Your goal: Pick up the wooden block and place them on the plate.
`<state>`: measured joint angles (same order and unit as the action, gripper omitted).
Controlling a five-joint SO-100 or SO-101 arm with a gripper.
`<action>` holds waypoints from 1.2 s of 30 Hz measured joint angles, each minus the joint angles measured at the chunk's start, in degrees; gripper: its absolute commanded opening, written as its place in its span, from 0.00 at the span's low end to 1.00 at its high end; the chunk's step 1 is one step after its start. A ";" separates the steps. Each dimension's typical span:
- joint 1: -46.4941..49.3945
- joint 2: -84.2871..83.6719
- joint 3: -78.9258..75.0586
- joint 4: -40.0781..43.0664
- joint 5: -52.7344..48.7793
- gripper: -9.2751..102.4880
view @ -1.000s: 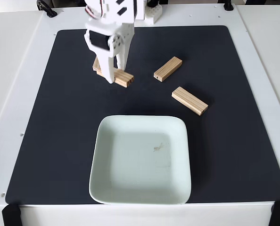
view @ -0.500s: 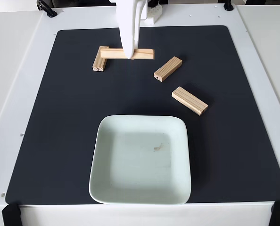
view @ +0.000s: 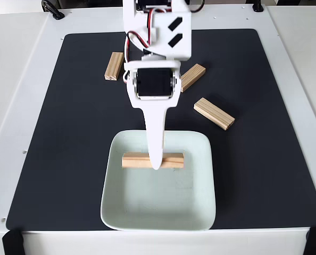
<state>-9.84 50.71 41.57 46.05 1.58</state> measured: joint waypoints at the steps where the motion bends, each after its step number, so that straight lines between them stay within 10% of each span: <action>1: 0.00 -2.64 -2.72 0.00 0.00 0.08; 14: -0.09 -14.06 -14.68 0.00 -0.18 0.09; 24: -0.09 -13.80 -14.68 7.82 -0.18 0.47; 30: -0.26 -8.70 -11.87 12.13 -0.18 0.41; 36: -1.23 1.85 -3.87 12.13 -0.18 0.09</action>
<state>-11.07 52.56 37.71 58.18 1.41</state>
